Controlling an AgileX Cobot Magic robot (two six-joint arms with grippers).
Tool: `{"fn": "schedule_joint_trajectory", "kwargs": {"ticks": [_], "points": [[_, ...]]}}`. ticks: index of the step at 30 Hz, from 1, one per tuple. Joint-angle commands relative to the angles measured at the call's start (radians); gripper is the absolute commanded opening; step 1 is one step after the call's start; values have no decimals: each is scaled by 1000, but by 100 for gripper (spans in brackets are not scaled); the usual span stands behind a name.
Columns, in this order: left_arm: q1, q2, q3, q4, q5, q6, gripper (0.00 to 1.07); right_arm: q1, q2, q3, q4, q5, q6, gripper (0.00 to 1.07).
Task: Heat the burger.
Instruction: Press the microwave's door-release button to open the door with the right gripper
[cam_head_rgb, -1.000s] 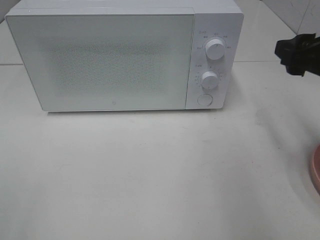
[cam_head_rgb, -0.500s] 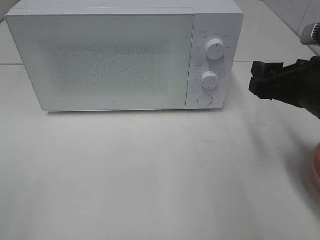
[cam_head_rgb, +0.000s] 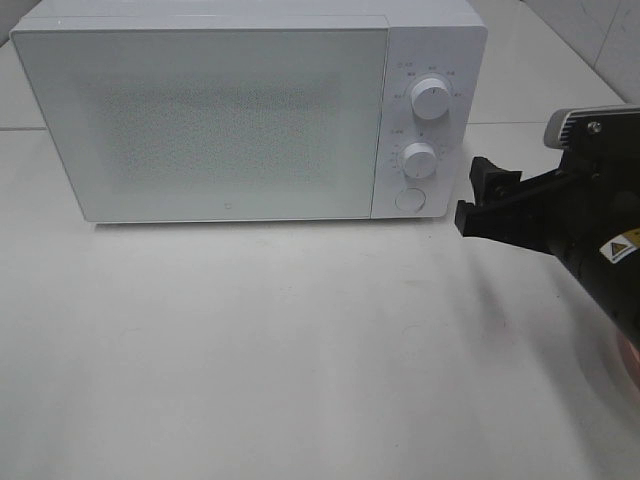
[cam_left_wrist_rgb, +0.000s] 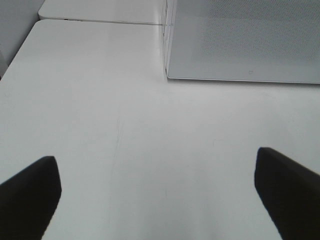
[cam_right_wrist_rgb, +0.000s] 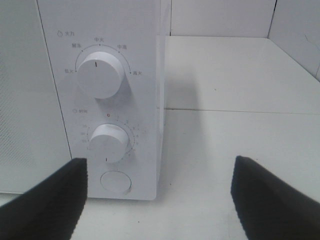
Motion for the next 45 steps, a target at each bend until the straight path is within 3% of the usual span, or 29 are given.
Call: {"fn": "schedule_joint_trajectory", "kwargs": {"ticks": [1,9,22,27,30,34,41,45], "points": [[-5,-26,3,-3,-10,1,103,77,49,1,118,-75,-13,76],[-5,-26,3,-3,-10,1,103,160,113,1,162,-79,-13,76],[-5,-26,3,-2,-10,0,103,160,113,1,161,-46,95,76],[-5,-26,3,-2,-10,-1,103,160,113,1,161,-43,391,75],[-5,-26,3,-2,-10,-1,103,160,113,1,161,-42,456,74],[-5,-26,3,-2,-10,-1,103,160,113,1,160,-16,882,66],[-5,-26,3,-2,-10,-1,103,160,113,1,156,34,1221,56],[-5,-26,3,-2,-10,-1,103,160,113,1,147,60,1428,44]]}}
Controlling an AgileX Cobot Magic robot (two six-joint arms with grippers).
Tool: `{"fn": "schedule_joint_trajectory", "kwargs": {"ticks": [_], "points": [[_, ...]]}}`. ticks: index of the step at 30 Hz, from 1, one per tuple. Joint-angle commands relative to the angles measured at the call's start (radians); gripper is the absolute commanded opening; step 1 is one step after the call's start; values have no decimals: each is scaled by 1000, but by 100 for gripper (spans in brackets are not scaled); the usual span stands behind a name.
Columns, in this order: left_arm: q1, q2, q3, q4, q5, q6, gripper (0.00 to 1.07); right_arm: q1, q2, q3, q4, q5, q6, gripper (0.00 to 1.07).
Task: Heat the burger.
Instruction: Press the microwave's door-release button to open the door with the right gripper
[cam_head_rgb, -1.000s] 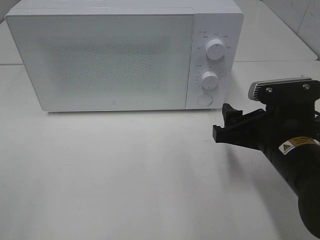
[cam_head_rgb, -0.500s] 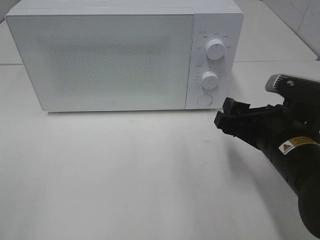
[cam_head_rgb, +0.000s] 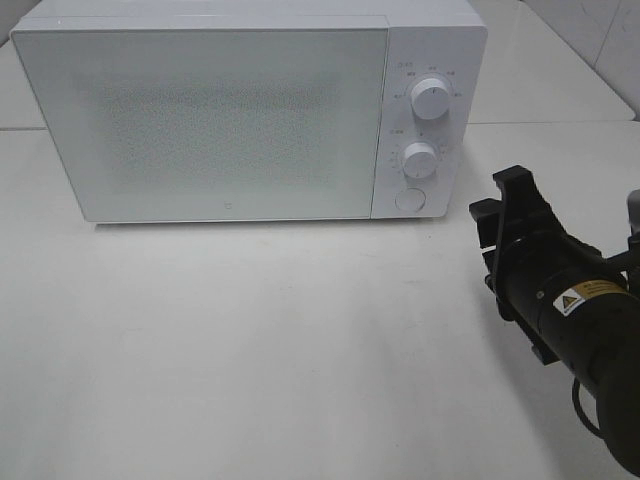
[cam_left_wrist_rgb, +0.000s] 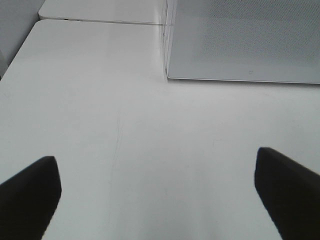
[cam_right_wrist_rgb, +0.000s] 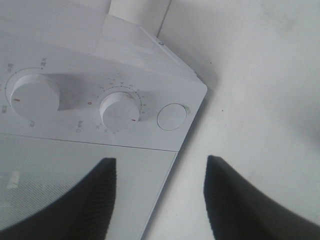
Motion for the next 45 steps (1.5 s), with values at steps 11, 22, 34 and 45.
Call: {"fn": "schedule_joint_trajectory", "kwargs": {"ticks": [11,22,34,45], "points": [[-5,-26,3,-2,-10,-1,103,4,0,1,-45,15,310,4],[-5,-26,3,-2,-10,-1,103,-13,23,-58,-42,105,295,0],[-5,-26,3,-2,-10,-1,103,-115,153,-183,-127,118,311,0],[-5,-26,3,-2,-10,-1,103,-184,252,-294,-197,121,351,0]]}}
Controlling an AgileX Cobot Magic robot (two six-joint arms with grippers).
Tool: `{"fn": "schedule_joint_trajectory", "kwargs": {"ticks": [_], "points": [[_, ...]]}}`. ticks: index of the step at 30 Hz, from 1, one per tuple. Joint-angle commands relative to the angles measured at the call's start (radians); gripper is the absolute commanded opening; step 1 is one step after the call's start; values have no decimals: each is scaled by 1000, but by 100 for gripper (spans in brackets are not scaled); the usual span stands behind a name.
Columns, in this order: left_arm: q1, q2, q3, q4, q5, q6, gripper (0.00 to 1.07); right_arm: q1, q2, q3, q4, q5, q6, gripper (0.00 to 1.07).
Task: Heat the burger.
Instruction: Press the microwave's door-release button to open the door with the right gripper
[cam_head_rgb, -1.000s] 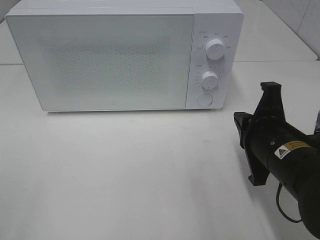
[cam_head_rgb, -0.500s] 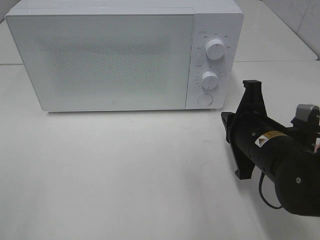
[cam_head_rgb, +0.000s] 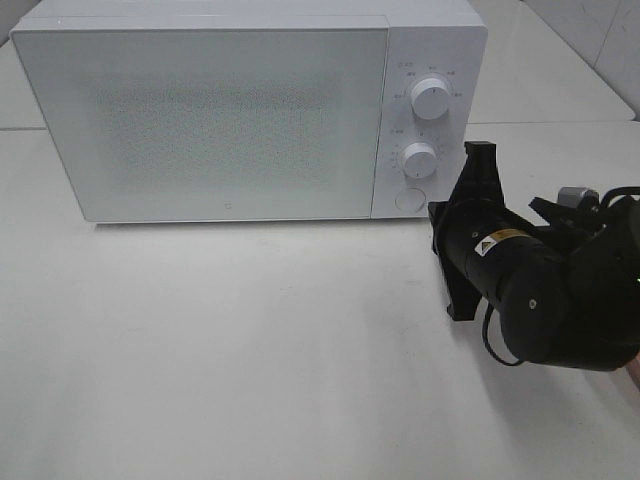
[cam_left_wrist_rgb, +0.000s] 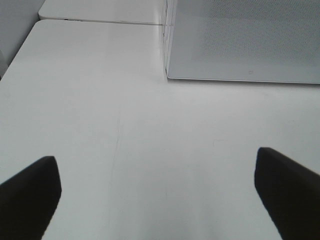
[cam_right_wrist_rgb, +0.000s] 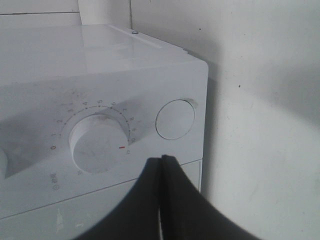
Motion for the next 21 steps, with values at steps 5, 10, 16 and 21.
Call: {"fn": "schedule_joint_trajectory", "kwargs": {"ticks": [5,10,16,21], "points": [[-5,-26,3,-2,-10,-1,103,-32,68,-84,-42,9,25,0],[-5,-26,3,-2,-10,-1,103,-52,106,-124,-63,24,54,0],[-5,-26,3,-2,-10,-1,103,-78,146,-161,-85,33,59,0],[-5,-26,3,-2,-10,-1,103,-78,176,-193,-87,56,63,0]]}}
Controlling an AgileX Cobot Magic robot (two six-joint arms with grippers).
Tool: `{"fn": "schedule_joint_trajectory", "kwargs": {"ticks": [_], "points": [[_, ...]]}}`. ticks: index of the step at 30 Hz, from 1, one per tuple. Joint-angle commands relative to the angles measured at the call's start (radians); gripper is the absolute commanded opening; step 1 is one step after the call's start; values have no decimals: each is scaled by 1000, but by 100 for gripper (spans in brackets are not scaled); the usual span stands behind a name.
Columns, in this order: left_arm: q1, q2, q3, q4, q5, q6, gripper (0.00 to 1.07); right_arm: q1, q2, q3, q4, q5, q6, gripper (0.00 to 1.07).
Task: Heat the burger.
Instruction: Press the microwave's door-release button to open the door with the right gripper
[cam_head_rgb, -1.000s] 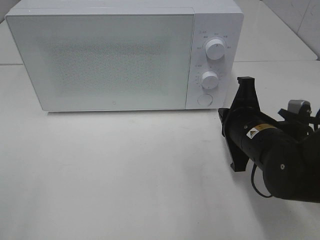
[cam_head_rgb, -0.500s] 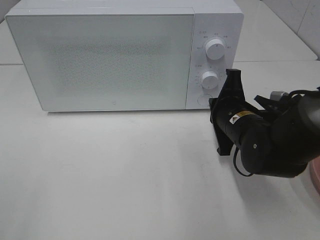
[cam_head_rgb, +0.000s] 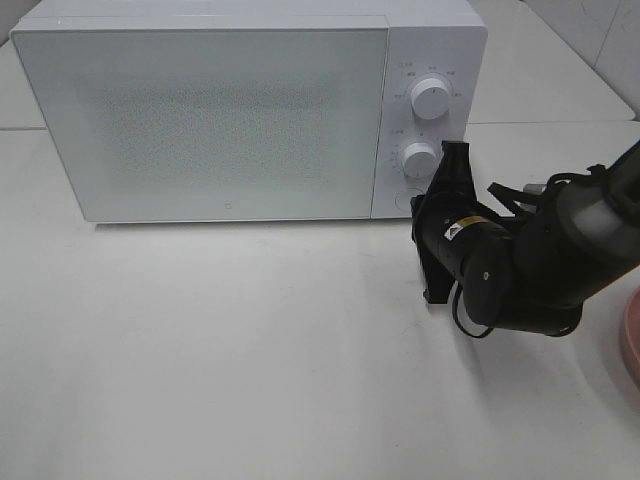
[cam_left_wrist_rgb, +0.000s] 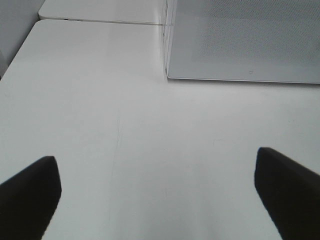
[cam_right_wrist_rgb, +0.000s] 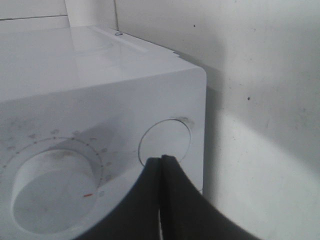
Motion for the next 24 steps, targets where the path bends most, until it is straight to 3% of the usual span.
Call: {"fn": "schedule_joint_trajectory", "kwargs": {"ticks": [1,24], "points": [[-5,-26,3,-2,-10,-1,103,-6,19,-31,-13,16,11,0],[-5,-26,3,-1,-10,-2,103,-52,92,-161,-8,45,-16,0]]}}
